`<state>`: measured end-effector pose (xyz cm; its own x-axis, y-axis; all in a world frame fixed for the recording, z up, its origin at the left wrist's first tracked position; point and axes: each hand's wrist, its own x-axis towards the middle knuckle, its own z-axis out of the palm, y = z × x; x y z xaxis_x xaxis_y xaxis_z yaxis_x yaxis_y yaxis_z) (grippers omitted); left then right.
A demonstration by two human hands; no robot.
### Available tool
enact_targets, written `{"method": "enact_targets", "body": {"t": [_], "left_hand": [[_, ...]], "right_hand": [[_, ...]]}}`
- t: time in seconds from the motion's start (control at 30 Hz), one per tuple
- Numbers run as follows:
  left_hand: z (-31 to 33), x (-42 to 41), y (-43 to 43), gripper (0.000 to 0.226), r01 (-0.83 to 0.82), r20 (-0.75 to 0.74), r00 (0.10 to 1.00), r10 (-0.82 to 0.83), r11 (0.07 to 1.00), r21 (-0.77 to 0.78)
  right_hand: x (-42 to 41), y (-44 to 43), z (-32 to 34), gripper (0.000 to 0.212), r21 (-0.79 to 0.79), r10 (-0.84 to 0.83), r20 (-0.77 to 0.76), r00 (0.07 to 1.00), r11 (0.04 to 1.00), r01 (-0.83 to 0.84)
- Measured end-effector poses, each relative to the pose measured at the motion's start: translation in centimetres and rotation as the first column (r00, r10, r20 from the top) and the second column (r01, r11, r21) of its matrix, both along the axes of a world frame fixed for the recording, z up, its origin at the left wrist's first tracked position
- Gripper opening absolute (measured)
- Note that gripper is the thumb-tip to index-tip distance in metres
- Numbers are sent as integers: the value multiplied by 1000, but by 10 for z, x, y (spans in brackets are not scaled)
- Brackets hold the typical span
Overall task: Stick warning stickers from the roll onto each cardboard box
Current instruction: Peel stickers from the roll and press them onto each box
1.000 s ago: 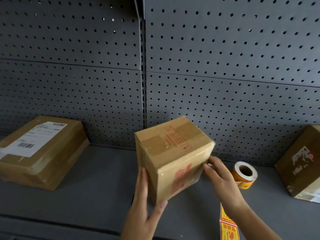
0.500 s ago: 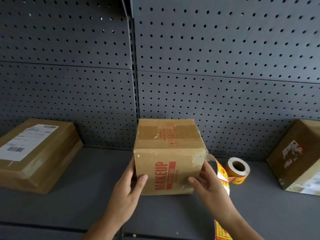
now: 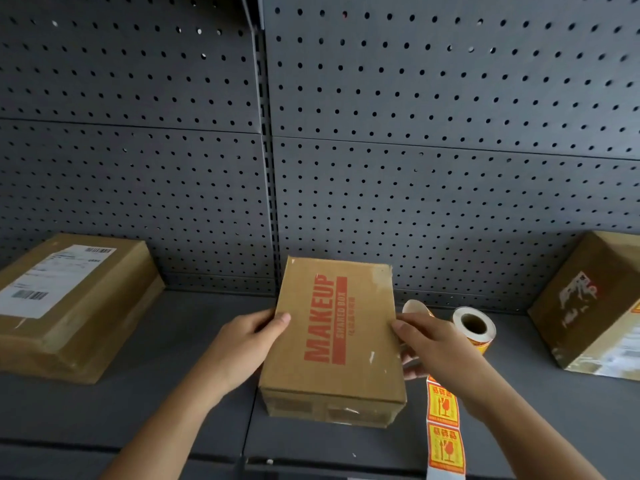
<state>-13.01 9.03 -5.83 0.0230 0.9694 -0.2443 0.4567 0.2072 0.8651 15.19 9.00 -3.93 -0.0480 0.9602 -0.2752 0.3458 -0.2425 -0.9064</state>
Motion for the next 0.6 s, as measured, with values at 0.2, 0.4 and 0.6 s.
{"method": "enact_targets", "body": {"t": [0.2, 0.4, 0.6], "left_hand": [[-10, 1, 7, 40, -59, -88, 994, 61, 998, 22], [-17, -1, 5, 56, -127, -187, 970, 155, 980, 151], [-10, 5, -5, 58, -173, -193, 950, 245, 929, 327]], "right_hand": [[-1, 6, -6, 24, -4, 3, 36, 999, 1000, -3], [55, -17, -25, 25, 134, -117, 464, 878, 989, 61], [79, -45, -61, 77, -116, 54, 570, 820, 993, 14]]}}
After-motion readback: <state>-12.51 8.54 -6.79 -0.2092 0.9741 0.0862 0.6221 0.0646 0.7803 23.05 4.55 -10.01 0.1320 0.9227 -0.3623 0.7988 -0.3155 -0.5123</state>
